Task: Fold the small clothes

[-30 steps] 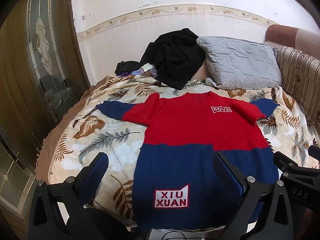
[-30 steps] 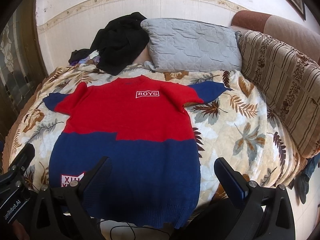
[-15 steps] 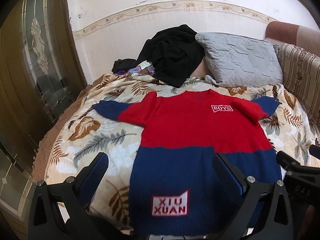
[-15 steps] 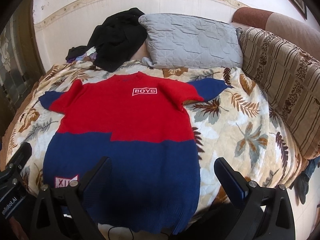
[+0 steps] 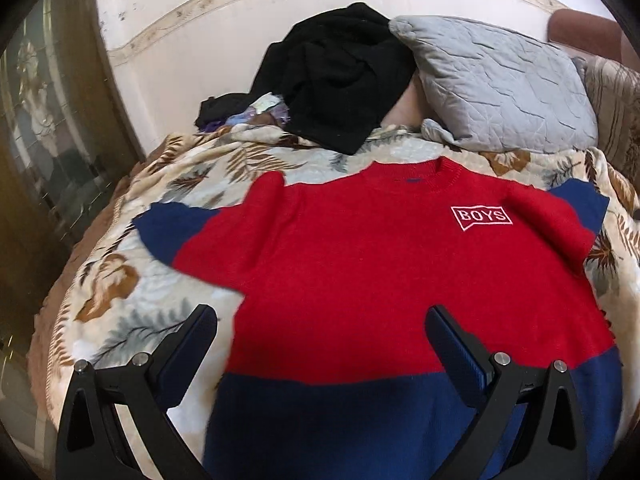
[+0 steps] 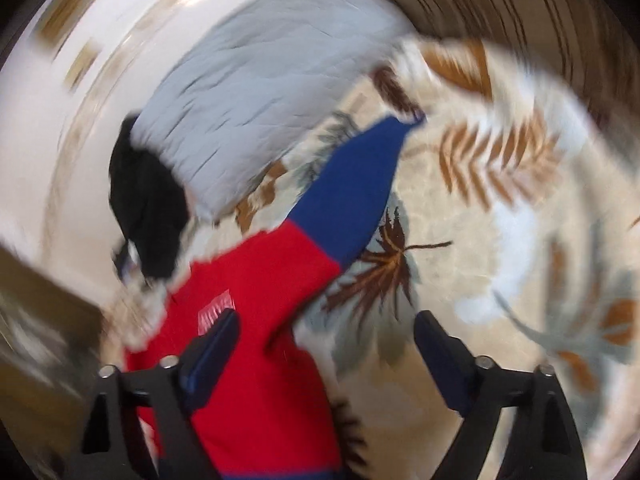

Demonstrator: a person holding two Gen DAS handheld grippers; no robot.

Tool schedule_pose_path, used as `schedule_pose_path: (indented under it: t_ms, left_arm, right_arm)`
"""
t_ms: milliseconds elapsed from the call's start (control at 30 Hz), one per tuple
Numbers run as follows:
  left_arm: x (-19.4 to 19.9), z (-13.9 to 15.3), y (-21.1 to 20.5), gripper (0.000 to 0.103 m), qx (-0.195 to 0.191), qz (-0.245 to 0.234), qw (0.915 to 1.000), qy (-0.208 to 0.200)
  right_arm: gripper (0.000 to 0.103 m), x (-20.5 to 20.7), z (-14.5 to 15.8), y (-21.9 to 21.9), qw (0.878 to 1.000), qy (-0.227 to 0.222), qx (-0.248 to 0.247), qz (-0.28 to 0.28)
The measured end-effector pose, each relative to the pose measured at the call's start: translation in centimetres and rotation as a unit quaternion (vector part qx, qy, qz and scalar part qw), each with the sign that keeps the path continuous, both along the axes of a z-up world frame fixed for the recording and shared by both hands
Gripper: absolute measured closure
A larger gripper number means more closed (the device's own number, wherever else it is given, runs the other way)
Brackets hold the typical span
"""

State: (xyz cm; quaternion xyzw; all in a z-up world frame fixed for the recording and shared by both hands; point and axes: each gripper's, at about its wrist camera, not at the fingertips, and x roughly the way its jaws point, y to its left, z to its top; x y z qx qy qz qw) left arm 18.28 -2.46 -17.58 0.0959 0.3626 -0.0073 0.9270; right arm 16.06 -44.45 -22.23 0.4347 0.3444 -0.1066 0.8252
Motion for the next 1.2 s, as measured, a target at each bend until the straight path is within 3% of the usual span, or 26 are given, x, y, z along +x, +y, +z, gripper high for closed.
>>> schedule_pose_path:
  t_ms: [100, 200, 267, 333, 400, 467, 533, 667, 733, 800, 900, 1033, 1067, 1100, 1133, 1200]
  left_arm:
    - [0.8, -1.1, -0.4, 0.0, 0.02, -0.016, 0.9997, -0.004]
    - [1.7, -1.2, 0.0, 0.0, 0.015, -0.019, 0.9997, -0.001]
    - [2.0, -1.1, 0.3, 0.0, 0.014, -0.016, 0.9998, -0.003]
    - [2.4, -1.2, 0.6, 0.0, 0.009, -0.013, 0.9999, -0.003]
    - [2.8, -1.3, 0.9, 0.0, 0.008, -0.008, 0.9999, -0.003]
    - [3.2, -1.4, 1.4, 0.0, 0.011, -0.004, 0.9999, -0.002]
    - [3.4, -1.4, 1.9, 0.0, 0.01, 0.0, 0.9999, -0.001]
    - [4.1, -1.1, 3.6, 0.0, 0.003, 0.024, 0.9997, 0.002]
    - [4.1, -0.6, 4.5, 0.0, 0.001, 0.039, 0.9992, -0.006]
    - [4.1, 0.0, 5.5, 0.0, 0.001, 0.054, 0.9984, -0.017]
    - [4.2, 0.5, 7.2, 0.0, 0.002, 0.078, 0.9965, -0.031]
    - [4.9, 0.5, 9.9, 0.0, 0.001, 0.114, 0.9932, -0.027]
    - [5.2, 0.4, 10.9, 0.0, 0.0, 0.128, 0.9916, -0.023]
    - [5.4, 0.3, 11.6, 0.0, -0.002, 0.138, 0.9902, -0.02]
    - [5.6, 0.2, 12.3, 0.0, -0.003, 0.148, 0.9889, -0.017]
    - [6.0, 0.1, 13.8, 0.0, -0.012, 0.166, 0.986, -0.013]
  right_arm:
    - [0.025, 3.2, -1.4, -1.8, 1.0, -0.012, 0.02, -0.011]
    - [0.029, 5.8, -3.1, -3.1, 0.998, -0.009, 0.057, -0.025]
    - [0.036, 7.1, -4.2, -3.8, 0.998, 0.006, 0.054, -0.038]
    - [0.055, 8.4, -5.9, -4.7, 0.996, 0.011, 0.072, -0.054]
    - [0.067, 9.2, -6.4, -5.4, 0.996, -0.001, 0.067, -0.063]
    - [0.076, 9.7, -6.4, -5.9, 0.995, -0.013, 0.067, -0.069]
    - [0.093, 10.1, -5.5, -5.7, 0.997, -0.032, 0.047, -0.061]
    - [0.094, 11.2, -1.4, -2.8, 0.997, -0.072, -0.01, -0.019]
    - [0.094, 12.1, 2.0, 1.1, 0.992, -0.104, -0.061, 0.033]
    - [0.094, 12.6, 4.1, 4.9, 0.985, -0.131, -0.077, 0.087]
    - [0.094, 13.7, 6.1, 12.9, 0.963, -0.151, -0.109, 0.192]
    - [0.087, 15.8, 3.8, 24.4, 0.928, -0.092, -0.105, 0.346]
    - [0.08, 16.1, 2.9, 26.3, 0.919, -0.074, -0.113, 0.369]
    - [0.064, 16.4, 1.9, 28.1, 0.91, -0.055, -0.118, 0.394]
    - [0.039, 16.6, 0.3, 30.1, 0.9, -0.024, -0.114, 0.42]
    - [0.035, 15.8, -1.3, 31.0, 0.902, -0.007, -0.093, 0.421]
